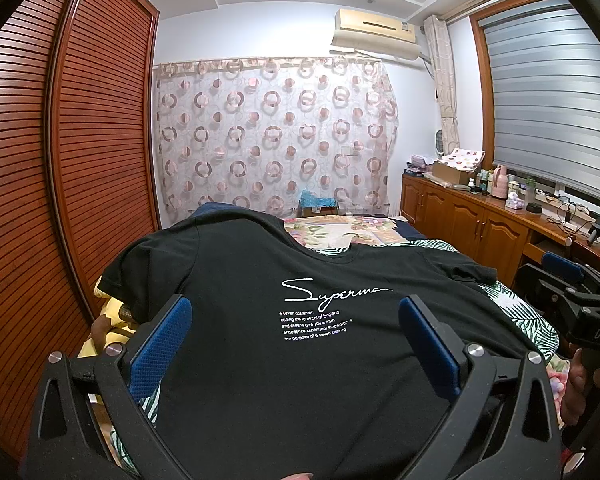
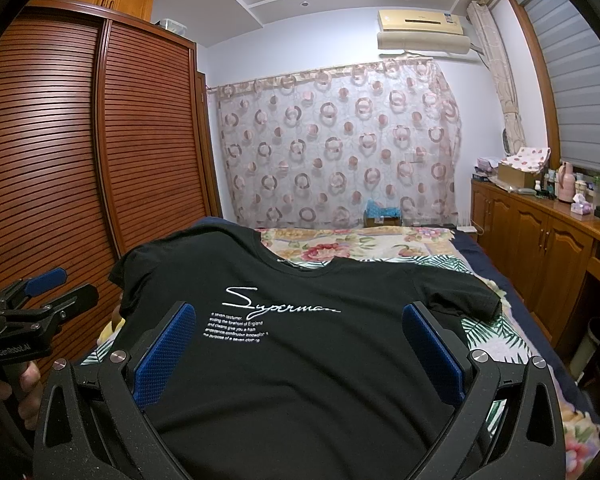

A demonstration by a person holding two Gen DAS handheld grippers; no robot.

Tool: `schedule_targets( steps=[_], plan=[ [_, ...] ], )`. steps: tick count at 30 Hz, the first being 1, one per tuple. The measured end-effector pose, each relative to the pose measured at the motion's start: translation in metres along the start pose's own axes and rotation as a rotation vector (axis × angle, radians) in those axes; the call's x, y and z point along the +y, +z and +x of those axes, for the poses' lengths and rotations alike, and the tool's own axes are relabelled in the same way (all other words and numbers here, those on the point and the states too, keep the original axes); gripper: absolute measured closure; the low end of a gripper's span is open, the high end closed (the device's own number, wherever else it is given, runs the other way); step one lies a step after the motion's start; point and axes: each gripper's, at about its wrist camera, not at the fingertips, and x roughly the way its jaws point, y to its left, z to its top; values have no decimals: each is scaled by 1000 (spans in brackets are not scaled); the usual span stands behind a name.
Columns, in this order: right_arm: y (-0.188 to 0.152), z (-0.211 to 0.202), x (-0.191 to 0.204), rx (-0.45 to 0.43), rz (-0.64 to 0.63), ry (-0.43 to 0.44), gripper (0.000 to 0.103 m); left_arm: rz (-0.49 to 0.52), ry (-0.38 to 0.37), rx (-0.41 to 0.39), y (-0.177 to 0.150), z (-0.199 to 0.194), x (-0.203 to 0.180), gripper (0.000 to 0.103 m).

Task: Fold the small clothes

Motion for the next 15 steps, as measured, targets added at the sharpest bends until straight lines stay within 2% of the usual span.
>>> schedule_targets(
  steps=[15],
  plan=[
    [0, -1, 0, -1, 0, 2, 0, 2, 1, -2, 0, 0, -1, 0]
  ],
)
